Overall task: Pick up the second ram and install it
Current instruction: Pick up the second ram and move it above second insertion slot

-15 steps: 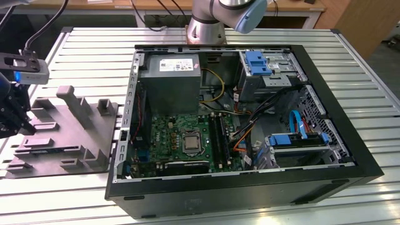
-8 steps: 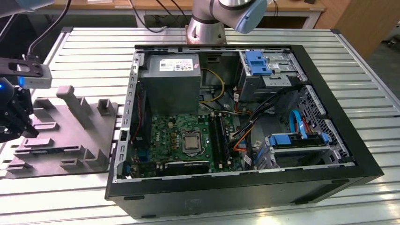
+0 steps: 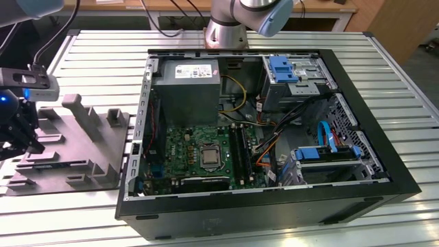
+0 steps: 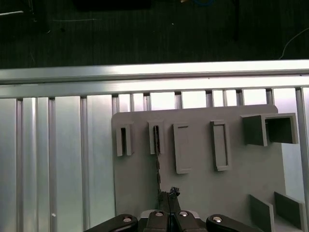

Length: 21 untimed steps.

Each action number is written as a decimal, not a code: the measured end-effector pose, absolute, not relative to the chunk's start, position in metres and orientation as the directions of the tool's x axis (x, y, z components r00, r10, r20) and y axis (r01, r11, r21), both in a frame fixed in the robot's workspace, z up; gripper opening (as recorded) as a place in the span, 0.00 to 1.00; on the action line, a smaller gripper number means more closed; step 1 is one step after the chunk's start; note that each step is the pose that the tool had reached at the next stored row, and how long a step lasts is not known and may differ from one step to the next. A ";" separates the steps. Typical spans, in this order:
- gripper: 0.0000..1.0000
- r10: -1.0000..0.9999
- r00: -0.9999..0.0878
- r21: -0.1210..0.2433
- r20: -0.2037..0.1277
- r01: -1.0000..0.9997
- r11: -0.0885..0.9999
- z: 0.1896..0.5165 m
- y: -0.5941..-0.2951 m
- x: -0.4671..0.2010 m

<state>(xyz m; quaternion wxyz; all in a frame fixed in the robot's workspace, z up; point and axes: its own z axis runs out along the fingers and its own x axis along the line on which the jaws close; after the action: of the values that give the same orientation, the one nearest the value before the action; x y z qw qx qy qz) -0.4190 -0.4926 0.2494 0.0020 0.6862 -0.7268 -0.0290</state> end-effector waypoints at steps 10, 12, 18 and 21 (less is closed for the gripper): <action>0.10 -0.998 -0.058 0.045 -0.037 -0.997 0.056 0.240 -0.494 -0.419; 0.10 -0.998 -0.058 0.045 -0.037 -0.997 0.056 0.238 -0.495 -0.419; 0.10 -0.998 -0.058 0.045 -0.037 -0.997 0.057 0.231 -0.496 -0.419; 0.10 -0.998 -0.058 0.045 -0.037 -0.997 0.057 0.230 -0.497 -0.419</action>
<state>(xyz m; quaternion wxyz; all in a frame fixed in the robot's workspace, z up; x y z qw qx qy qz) -0.4191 -0.4966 0.2295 0.0021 0.6862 -0.7268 -0.0290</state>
